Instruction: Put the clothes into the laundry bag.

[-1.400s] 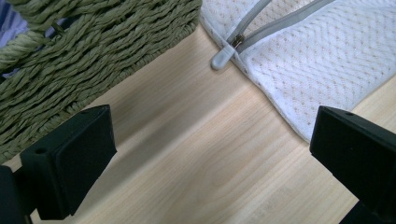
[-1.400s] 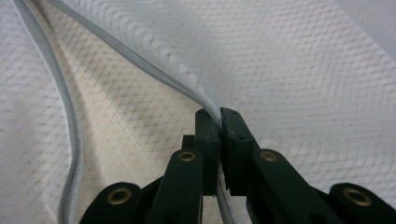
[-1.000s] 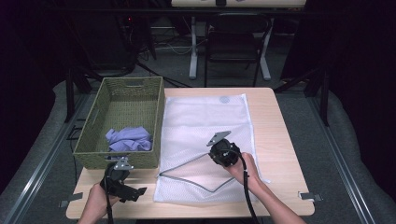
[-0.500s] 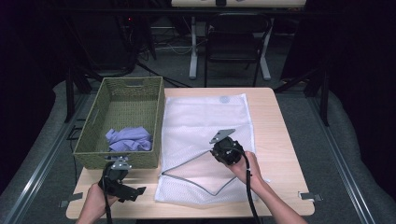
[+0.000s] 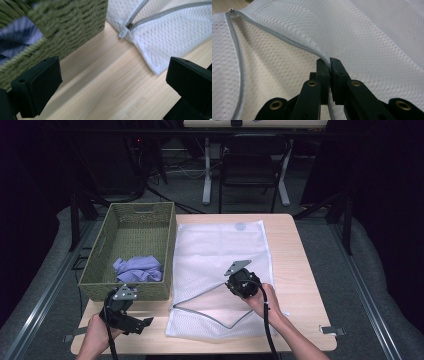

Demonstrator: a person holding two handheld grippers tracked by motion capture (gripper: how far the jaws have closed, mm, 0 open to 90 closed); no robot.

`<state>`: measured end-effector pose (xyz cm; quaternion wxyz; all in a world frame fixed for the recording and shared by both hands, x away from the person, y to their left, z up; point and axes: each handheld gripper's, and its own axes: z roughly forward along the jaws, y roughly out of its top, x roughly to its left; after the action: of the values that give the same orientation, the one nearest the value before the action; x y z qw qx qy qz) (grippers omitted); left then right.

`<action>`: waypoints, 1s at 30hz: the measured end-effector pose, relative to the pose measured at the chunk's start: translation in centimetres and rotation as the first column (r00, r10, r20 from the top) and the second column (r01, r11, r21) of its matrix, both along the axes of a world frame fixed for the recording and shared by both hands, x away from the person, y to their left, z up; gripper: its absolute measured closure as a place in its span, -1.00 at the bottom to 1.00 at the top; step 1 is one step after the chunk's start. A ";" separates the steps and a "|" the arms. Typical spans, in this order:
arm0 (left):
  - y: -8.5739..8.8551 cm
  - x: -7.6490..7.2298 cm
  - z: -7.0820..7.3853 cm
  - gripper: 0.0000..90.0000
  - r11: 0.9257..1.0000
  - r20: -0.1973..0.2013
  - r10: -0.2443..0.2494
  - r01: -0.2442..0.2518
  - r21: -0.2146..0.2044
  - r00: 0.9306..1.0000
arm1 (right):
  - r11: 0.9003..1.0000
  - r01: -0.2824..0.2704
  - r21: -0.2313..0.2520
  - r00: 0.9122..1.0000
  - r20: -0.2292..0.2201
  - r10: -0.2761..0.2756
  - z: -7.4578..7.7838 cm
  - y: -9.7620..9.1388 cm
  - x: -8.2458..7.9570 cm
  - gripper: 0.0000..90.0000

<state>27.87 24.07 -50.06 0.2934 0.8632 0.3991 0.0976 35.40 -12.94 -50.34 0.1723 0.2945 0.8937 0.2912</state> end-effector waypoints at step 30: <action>1.7 7.0 7.9 -1.00 0.996 0.036 -0.027 0.023 0.092 0.999 | 1.000 0.004 -0.015 1.000 0.003 -0.004 -0.4 -0.1 0.1 0.93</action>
<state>34.91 25.72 -42.20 0.2622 0.8787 0.3779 0.1280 35.48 -13.01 -50.77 0.1766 0.2945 0.8951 0.2844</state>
